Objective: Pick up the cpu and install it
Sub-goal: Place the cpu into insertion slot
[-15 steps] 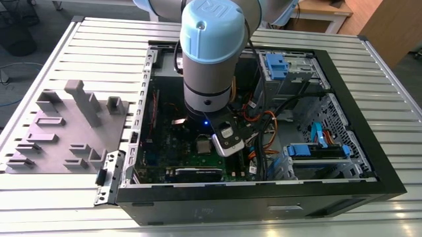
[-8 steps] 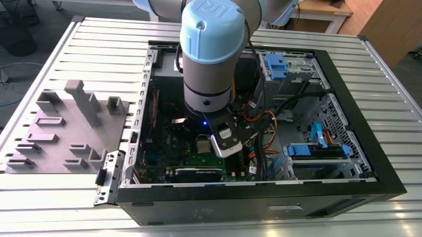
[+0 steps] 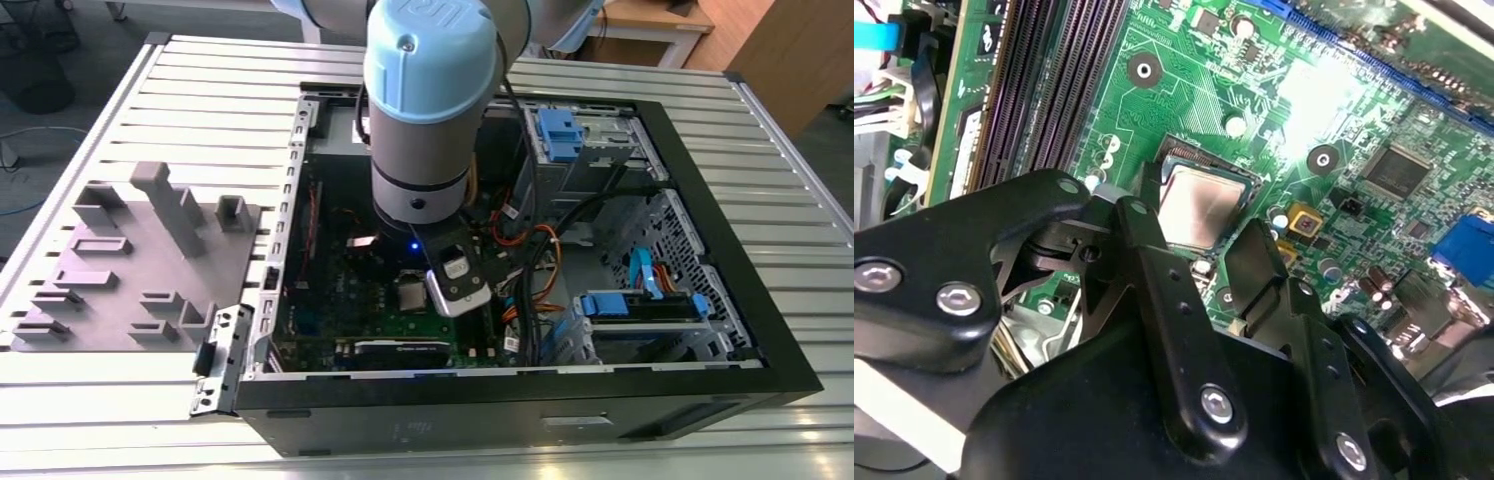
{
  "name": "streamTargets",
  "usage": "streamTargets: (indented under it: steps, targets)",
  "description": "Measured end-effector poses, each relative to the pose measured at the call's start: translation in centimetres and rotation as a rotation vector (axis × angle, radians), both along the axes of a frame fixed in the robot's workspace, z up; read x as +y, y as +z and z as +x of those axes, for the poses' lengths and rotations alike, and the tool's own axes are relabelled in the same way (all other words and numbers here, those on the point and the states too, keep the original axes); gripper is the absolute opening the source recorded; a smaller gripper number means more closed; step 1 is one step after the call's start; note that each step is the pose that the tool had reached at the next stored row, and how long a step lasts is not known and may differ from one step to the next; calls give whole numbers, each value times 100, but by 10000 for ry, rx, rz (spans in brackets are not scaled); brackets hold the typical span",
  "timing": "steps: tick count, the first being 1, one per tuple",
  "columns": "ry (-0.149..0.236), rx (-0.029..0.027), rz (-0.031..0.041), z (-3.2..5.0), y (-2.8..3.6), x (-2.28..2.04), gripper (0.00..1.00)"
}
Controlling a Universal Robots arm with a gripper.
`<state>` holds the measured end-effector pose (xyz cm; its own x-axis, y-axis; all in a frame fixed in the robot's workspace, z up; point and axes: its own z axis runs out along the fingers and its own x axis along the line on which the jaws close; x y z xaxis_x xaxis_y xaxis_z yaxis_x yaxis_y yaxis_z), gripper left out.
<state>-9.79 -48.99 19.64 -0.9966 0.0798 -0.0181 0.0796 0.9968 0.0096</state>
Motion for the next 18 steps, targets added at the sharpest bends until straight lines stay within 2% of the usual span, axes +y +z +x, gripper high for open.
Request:
streamTargets:
  steps: [8,14,18]
  targets:
    - [-10,-2,-2,1,44,0,51]
    - [-10,-67,-5,1,-16,0,51]
    - [-10,-85,-7,0,-35,0,51]
